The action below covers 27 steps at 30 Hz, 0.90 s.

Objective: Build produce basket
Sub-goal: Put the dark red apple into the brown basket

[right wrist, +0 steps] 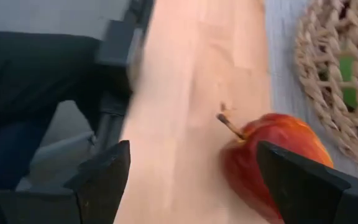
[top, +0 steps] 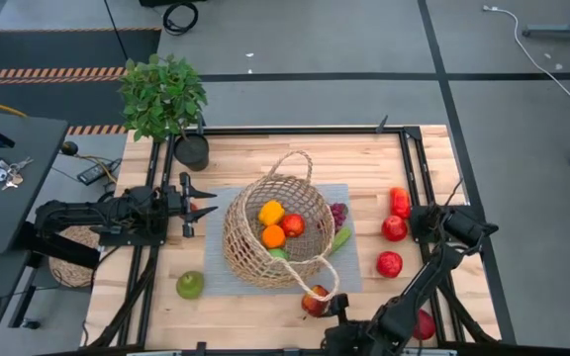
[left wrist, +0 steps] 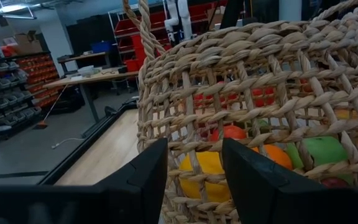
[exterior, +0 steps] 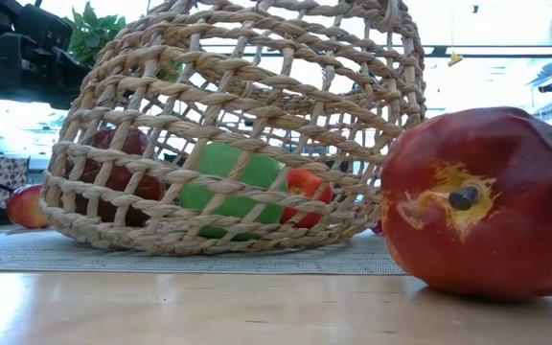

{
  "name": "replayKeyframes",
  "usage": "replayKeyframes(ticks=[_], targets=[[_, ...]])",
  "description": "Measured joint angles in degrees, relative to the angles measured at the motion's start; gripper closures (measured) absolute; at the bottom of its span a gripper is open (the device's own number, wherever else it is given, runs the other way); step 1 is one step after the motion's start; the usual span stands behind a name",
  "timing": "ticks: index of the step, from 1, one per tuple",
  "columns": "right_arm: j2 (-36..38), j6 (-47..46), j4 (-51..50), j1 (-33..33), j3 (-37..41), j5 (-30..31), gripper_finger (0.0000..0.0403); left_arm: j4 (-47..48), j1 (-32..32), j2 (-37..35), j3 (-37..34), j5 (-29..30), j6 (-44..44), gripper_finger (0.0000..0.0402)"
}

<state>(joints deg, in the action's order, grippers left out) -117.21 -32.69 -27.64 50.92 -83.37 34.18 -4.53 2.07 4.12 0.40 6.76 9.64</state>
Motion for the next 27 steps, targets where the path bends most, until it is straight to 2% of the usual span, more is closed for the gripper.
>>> replayKeyframes(ticks=[3,14,19,27], targets=[[0.0,2.31,0.09,-1.28,1.06,1.05,0.0049,0.07,0.0,0.0,-0.01,0.02,0.0,0.0241],[-0.68,15.53,0.27,-5.92,1.09,-5.05,0.0006,0.04,0.0,-0.01,0.0,0.01,-0.01,0.0241],[-0.67,21.47,-0.22,-7.4,1.09,-6.44,0.0004,0.04,0.0,-0.02,-0.01,0.01,-0.01,0.0241],[-0.55,22.25,-2.21,-8.45,0.0,-7.14,0.0005,0.06,0.0,-0.01,0.0,0.0,-0.01,0.0241]])
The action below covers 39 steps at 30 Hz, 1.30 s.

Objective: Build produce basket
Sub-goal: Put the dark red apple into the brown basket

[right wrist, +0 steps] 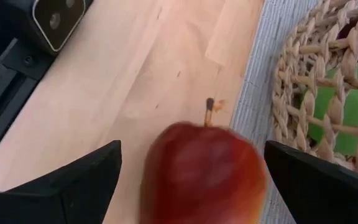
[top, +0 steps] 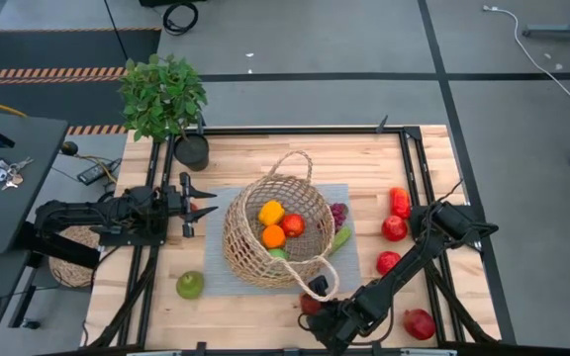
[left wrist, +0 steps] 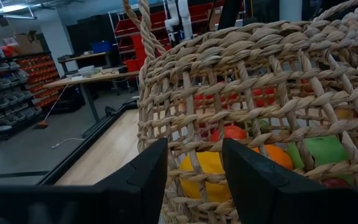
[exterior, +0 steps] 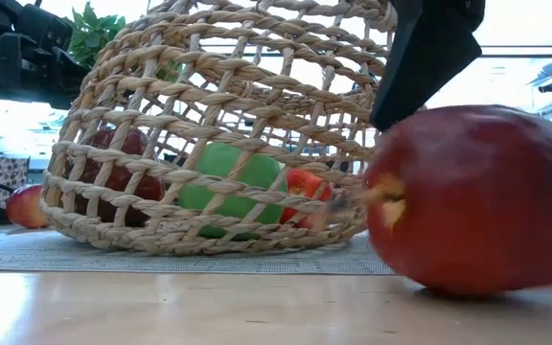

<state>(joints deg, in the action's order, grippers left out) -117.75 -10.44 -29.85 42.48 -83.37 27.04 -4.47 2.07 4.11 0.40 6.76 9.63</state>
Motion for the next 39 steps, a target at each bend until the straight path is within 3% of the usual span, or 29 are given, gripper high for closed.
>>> replayKeyframes(ticks=[6,13,22,26,33,39], targets=[[0.76,-1.5,-1.26,0.0,0.0,2.55,0.0005,0.0,0.0,0.01,0.0,0.02,0.0,0.0241],[0.76,-17.24,-5.97,-0.31,0.54,1.58,0.0005,0.0,0.0,0.01,-0.02,0.02,0.0,0.0241],[0.66,-30.59,-5.05,-0.31,7.4,1.61,0.0007,0.0,0.0,0.01,0.0,0.0,0.0,0.0241],[0.63,-31.86,-4.05,-0.31,8.02,1.44,0.002,0.0,0.0,0.01,-0.02,0.0,0.0,0.0241],[0.63,-30.49,-3.68,-0.36,8.04,2.12,0.008,0.0,0.0,0.0,0.0,0.01,0.0,0.0241],[3.88,-31.0,-9.78,0.56,6.56,-2.21,0.0084,0.0,0.0,0.01,-0.02,0.0,0.0,0.0241]])
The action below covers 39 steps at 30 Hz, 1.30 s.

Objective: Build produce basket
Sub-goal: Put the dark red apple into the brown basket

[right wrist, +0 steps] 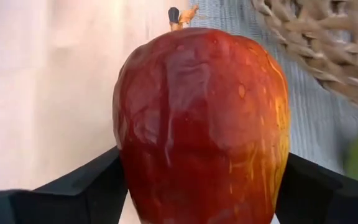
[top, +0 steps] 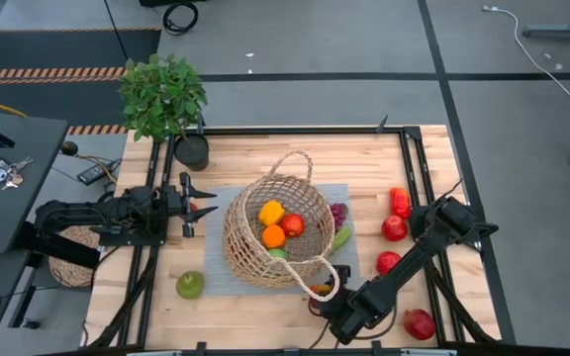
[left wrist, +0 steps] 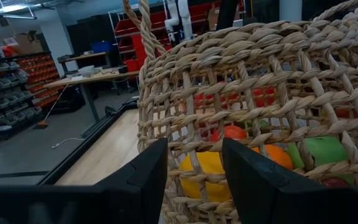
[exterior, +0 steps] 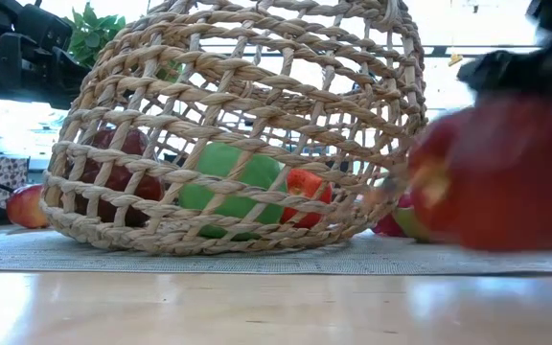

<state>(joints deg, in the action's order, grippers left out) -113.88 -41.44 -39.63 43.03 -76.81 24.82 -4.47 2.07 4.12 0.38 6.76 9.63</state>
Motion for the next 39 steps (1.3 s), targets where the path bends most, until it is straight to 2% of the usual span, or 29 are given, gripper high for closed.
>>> replayKeyframes(ticks=[8,16,18,31,39], targets=[[10.53,-5.37,-16.33,2.33,-1.35,-1.02,0.008,0.01,0.0,-0.01,0.0,0.01,0.01,0.0241],[19.39,-6.51,-24.8,2.75,-1.4,-9.01,0.0078,0.0,0.0,0.0,0.01,0.01,0.0,0.0241],[21.87,-7.68,-26.52,2.64,-1.4,-9.37,0.0078,0.0,0.0,0.0,0.0,0.02,0.0,0.0241],[35.51,-7.38,-28.57,-3.22,-1.4,-3.38,0.0078,0.0,0.0,-0.02,0.0,0.0,0.0,0.0241],[39.41,4.09,-21.49,-7.91,-1.4,2.62,0.0078,0.0,0.0,-0.02,0.0,0.0,0.02,0.0241]])
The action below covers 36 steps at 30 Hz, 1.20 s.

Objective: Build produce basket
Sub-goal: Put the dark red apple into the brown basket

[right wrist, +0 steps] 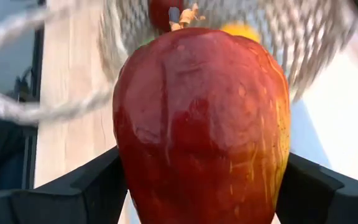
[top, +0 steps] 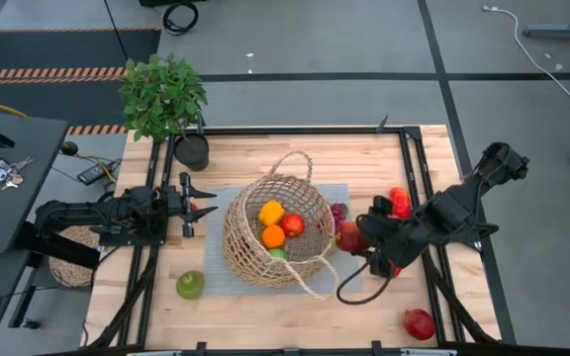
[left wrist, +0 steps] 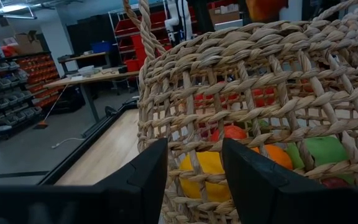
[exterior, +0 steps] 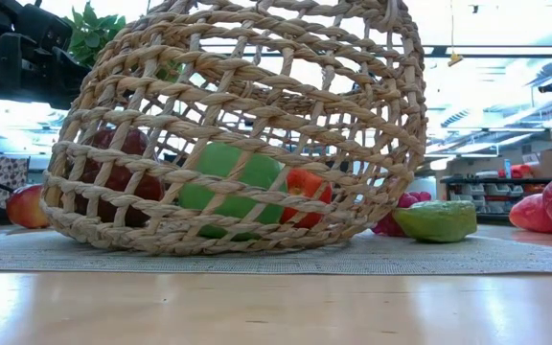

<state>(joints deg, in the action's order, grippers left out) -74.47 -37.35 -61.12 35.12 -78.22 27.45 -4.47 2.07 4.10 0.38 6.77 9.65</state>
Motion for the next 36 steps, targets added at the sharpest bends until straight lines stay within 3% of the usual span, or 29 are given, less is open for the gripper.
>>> replayKeyframes(ticks=[9,15,31,36], targets=[[0.97,15.04,17.08,-6.23,0.0,1.08,0.0077,0.0,0.0,0.02,0.0,0.01,-0.02,0.0241],[-0.26,19.43,24.92,-9.17,0.13,3.66,0.0077,0.0,0.0,0.01,0.01,0.02,-0.01,0.0241],[-11.12,29.02,24.57,-13.04,-0.8,5.18,0.0077,-0.31,0.0,0.0,0.02,0.02,-0.02,0.0241],[-14.27,36.67,24.3,-13.1,-4.45,11.15,0.0077,-0.31,0.0,0.02,0.02,0.01,-0.02,0.0241]])
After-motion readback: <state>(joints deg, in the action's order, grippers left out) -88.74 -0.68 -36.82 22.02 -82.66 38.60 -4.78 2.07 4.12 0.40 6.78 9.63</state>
